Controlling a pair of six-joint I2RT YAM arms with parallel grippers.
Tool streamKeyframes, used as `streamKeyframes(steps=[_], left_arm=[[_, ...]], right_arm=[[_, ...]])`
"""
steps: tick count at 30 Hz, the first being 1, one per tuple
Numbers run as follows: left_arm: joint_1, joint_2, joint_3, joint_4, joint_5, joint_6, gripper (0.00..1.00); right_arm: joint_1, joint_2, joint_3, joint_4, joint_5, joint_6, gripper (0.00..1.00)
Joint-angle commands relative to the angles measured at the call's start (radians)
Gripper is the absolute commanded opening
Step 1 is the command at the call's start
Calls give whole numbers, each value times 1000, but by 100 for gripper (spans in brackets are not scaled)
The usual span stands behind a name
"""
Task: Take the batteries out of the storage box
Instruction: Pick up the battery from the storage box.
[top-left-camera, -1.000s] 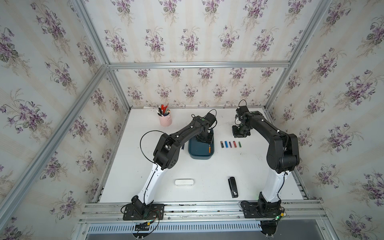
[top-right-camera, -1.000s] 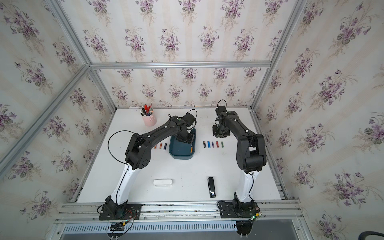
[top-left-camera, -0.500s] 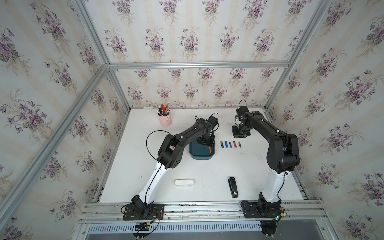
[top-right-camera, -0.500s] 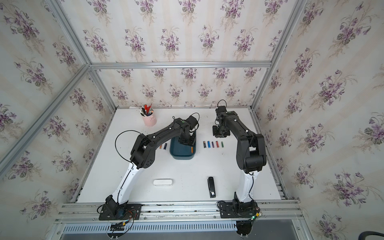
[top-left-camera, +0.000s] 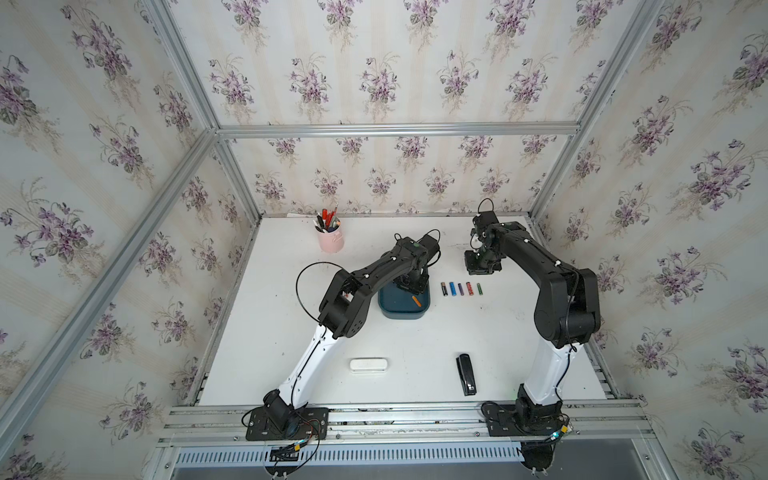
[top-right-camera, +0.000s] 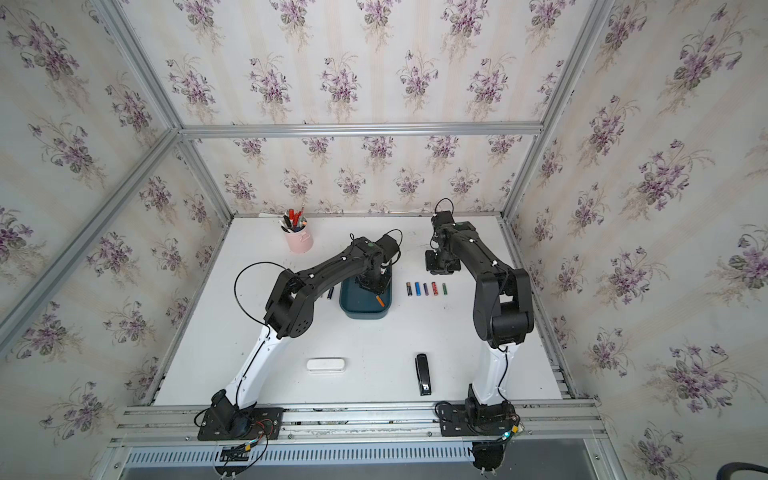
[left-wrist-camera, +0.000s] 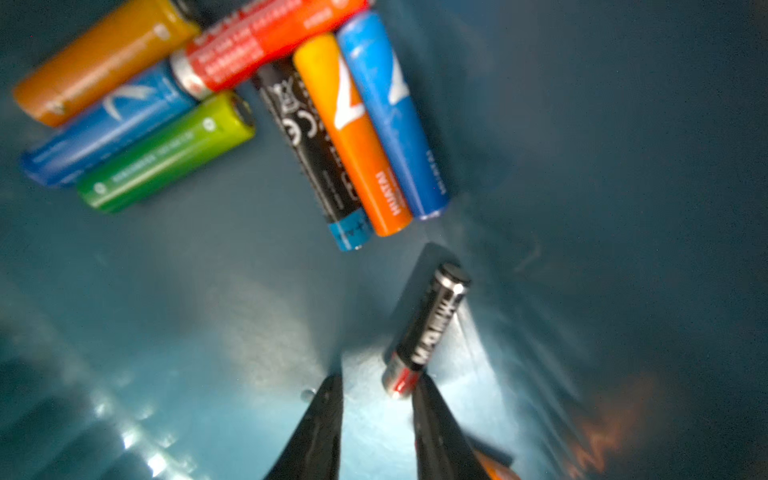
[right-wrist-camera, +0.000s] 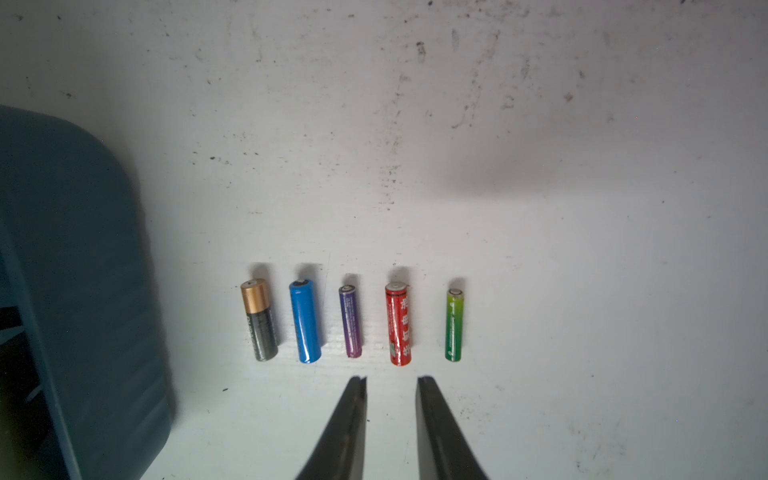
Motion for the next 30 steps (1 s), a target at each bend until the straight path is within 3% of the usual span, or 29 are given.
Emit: streamKeyframes(steps=[1,4,11,30], left_arm=[[3,18,5,-45,19,13,29],[5,18,7,-47,23,13,28],[11,-11,2,-2,21,21,39],[34,50,72,66,123,11,39]], right_arm=[[-2,-9,-3,-13,11,0,26],[0,-10,-7,-12,9,0,26],[1,-10,1,-17,11,0,26],[-1,11,35,-34,14,-6,26]])
